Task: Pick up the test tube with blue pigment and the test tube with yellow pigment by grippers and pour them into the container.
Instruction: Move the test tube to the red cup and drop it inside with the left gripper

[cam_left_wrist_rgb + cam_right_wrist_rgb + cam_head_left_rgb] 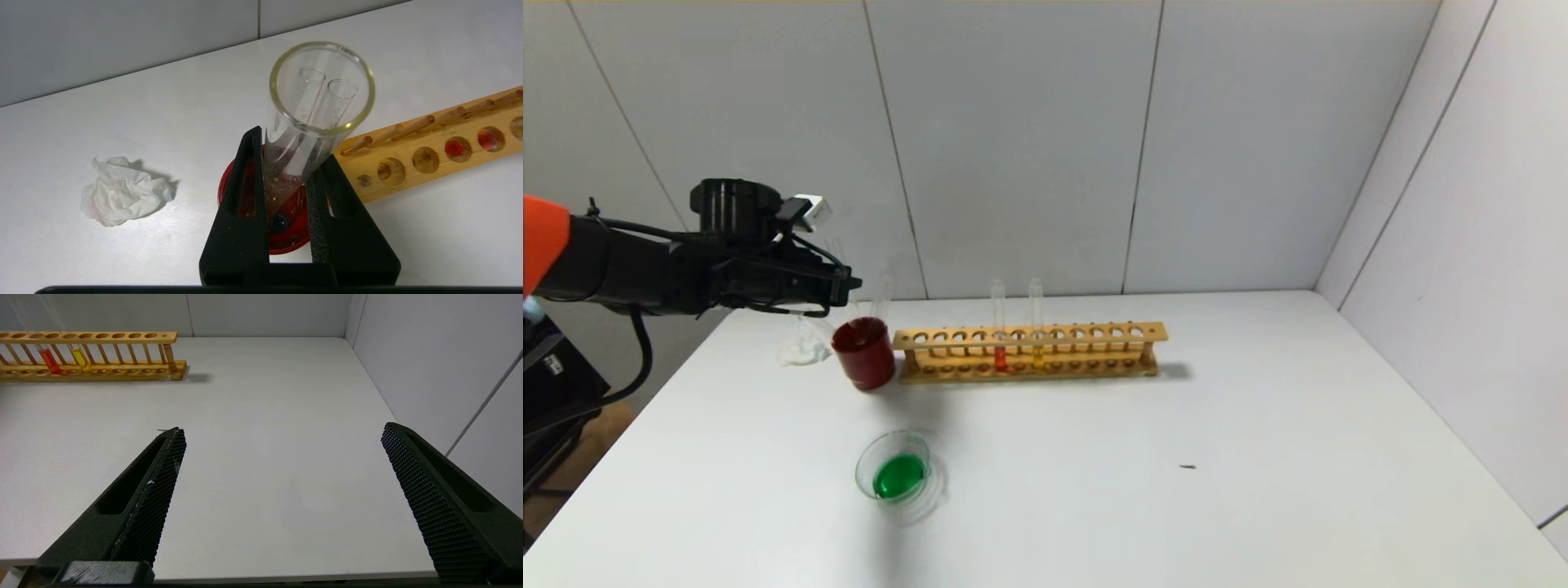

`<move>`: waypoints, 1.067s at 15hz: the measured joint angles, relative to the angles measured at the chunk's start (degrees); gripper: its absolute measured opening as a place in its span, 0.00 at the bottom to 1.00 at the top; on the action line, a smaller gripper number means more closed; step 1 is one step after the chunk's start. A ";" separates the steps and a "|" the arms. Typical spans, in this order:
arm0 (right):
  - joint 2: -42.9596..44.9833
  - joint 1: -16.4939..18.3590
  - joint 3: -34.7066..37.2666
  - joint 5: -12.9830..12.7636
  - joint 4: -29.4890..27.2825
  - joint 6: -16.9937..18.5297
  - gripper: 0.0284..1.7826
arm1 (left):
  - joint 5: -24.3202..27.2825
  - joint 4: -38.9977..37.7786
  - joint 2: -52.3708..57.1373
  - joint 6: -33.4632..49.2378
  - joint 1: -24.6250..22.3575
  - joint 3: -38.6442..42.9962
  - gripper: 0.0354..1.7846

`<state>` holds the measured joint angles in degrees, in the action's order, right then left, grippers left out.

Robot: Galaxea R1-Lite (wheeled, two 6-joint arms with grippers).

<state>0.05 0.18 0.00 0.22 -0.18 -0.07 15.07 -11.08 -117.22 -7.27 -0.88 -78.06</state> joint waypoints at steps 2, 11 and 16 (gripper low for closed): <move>0.00 -0.02 0.00 0.02 0.00 0.00 0.98 | 0.02 -0.11 -0.59 0.05 -0.09 -0.35 0.16; 0.00 0.00 0.00 0.02 0.02 0.00 0.98 | 0.04 -0.38 -4.08 0.63 -0.83 -3.43 0.16; 0.00 0.00 0.00 0.02 0.00 0.00 0.98 | 0.09 -0.41 -4.90 0.66 -0.85 -3.32 0.16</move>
<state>0.05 0.18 0.00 0.24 -0.18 -0.07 15.15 -11.50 -122.13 -6.61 -1.73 -81.37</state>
